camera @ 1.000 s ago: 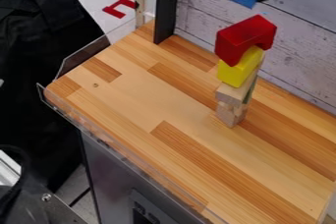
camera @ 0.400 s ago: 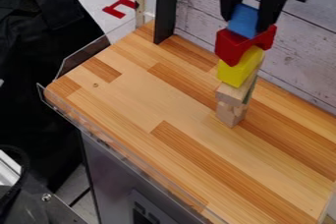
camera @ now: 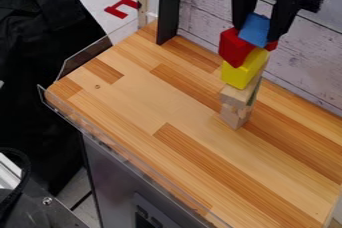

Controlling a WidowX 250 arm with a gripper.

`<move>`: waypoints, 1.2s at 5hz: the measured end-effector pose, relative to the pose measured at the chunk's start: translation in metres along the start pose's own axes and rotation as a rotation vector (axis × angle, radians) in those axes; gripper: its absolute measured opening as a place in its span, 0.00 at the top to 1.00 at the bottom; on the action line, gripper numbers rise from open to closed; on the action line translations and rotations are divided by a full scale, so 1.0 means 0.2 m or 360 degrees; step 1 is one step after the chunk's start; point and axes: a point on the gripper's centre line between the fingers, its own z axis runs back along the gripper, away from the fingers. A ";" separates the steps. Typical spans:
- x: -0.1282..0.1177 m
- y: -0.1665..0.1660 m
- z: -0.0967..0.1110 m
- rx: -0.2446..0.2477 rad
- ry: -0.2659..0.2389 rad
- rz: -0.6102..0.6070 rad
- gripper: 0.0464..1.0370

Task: Put the blue triangle on top of the red arch.

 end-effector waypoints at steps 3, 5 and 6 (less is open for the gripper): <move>0.01 0.02 0.14 0.0047 -0.0070 0.0079 0.04; -0.10 -0.07 0.37 0.0075 -0.0180 -0.0022 0.04; -0.19 -0.16 0.34 0.0084 -0.0121 -0.0108 0.04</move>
